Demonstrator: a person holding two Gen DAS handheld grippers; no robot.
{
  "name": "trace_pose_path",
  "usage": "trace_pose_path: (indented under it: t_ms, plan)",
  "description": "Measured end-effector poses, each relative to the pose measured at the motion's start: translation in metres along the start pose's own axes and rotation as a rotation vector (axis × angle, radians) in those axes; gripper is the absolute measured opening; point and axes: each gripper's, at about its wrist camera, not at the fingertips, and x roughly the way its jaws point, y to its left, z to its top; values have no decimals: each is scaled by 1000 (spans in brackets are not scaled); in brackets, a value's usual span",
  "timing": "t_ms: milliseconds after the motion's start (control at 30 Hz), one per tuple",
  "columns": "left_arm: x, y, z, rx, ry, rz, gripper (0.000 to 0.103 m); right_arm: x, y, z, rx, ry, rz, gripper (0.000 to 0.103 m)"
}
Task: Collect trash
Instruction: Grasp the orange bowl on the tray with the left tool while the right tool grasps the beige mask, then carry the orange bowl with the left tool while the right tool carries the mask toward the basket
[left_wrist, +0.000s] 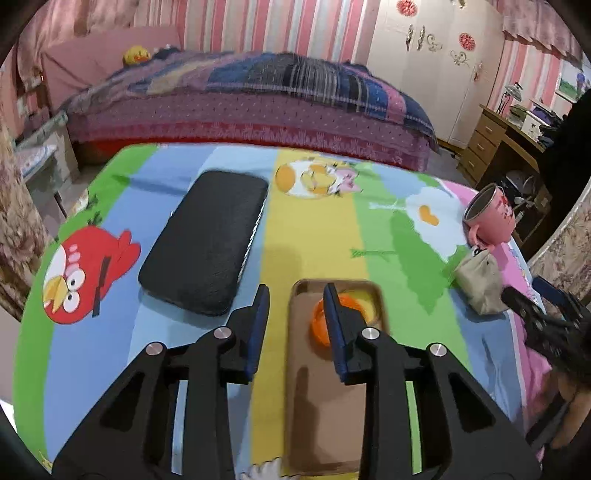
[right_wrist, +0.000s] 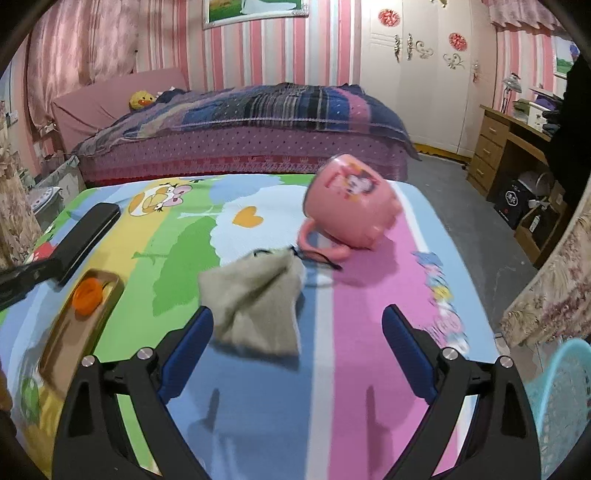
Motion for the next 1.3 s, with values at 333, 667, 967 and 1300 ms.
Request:
trace_pose_path:
  t_ms: [333, 667, 967, 1300]
  plan:
    - [11, 1, -5, 21, 41, 28, 49, 27, 13, -4, -50, 51, 105, 24]
    - [25, -34, -14, 114, 58, 3, 56, -37, -18, -36, 1, -3, 66, 12]
    - [34, -39, -22, 140, 28, 42, 49, -96, -41, -63, 59, -54, 17, 12]
    - [22, -34, -23, 175, -11, 59, 43, -105, -59, -65, 18, -77, 7, 11]
